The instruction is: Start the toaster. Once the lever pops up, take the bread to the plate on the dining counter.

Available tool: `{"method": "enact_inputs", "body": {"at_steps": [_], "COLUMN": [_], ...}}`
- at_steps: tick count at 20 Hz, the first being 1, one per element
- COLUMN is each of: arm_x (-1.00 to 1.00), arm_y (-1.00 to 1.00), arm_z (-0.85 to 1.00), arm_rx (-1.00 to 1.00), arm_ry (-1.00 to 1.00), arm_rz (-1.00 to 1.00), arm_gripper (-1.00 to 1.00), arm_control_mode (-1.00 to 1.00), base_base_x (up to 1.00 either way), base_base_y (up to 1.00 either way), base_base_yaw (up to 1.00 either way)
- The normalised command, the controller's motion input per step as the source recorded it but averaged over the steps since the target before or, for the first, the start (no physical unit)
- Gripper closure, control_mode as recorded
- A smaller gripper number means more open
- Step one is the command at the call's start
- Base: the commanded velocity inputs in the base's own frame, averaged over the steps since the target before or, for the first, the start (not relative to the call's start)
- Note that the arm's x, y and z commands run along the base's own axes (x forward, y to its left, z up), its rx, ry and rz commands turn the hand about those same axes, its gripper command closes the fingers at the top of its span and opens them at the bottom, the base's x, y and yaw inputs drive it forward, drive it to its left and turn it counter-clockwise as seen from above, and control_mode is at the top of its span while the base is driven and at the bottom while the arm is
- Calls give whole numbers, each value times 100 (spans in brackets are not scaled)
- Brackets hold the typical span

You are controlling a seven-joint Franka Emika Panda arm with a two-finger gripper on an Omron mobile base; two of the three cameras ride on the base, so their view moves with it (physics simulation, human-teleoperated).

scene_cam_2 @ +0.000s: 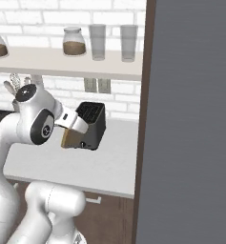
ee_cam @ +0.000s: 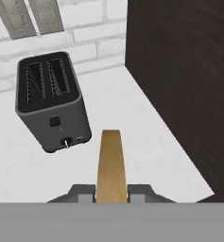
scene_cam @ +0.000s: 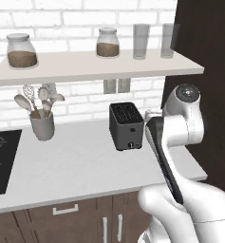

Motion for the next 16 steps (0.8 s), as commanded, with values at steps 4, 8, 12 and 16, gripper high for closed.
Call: {"method": "enact_inputs", "body": {"at_steps": [4, 8, 12, 16], "arm_x": [-46, -21, -10, -9], "arm_y": [1, 0, 1, 2], "arm_z": [4, 0, 0, 0], "arm_rx": [8, 12, 8, 0], "arm_ry": [2, 4, 3, 0], "arm_rz": [13, 22, 20, 3], "arm_gripper": [100, 100, 100, 100], "arm_control_mode": [-100, -100, -100, 100], "base_base_x": [0, 0, 0, -64], "base_base_y": [0, 0, 0, 14], "base_base_yaw": [0, 0, 0, 1]}}
